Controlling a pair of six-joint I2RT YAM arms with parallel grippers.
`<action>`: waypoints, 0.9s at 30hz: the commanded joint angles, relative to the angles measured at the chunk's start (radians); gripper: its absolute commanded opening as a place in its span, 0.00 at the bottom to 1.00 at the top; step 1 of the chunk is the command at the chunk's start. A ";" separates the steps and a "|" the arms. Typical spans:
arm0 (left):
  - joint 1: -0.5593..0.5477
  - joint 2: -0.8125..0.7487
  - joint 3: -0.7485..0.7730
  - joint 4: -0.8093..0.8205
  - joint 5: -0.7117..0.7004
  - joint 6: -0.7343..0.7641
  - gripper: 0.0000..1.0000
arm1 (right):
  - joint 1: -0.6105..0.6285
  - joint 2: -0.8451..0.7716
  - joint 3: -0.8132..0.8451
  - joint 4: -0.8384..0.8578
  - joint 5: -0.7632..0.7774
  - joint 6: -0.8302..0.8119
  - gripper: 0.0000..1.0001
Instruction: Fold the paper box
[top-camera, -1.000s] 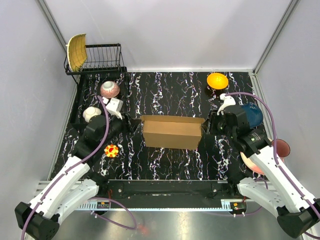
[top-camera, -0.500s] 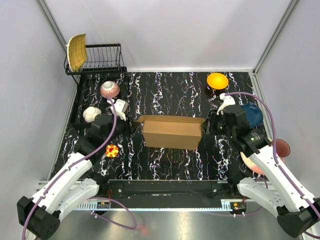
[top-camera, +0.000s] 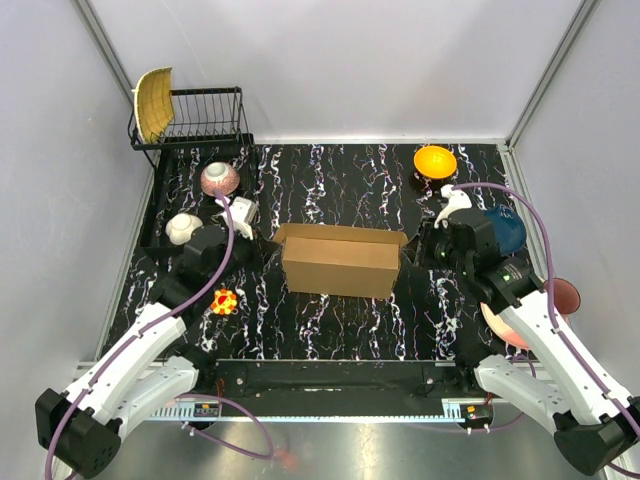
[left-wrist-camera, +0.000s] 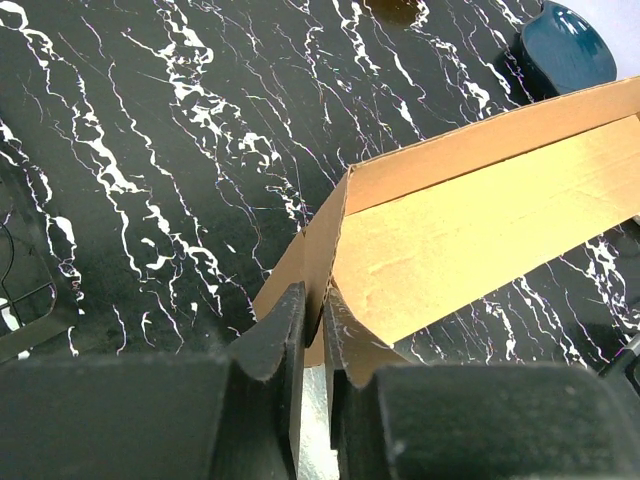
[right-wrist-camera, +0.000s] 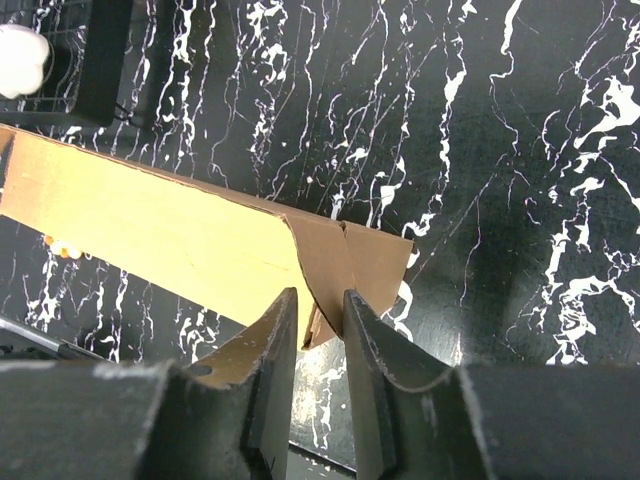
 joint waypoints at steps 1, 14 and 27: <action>0.006 -0.007 0.045 0.063 0.028 -0.025 0.12 | 0.006 0.001 0.049 0.024 -0.012 0.016 0.29; 0.003 -0.025 0.006 0.117 0.053 -0.095 0.09 | 0.006 0.029 0.029 0.067 -0.042 0.080 0.10; 0.000 -0.045 -0.022 0.132 0.051 -0.105 0.06 | 0.005 0.030 -0.031 0.121 -0.055 0.160 0.00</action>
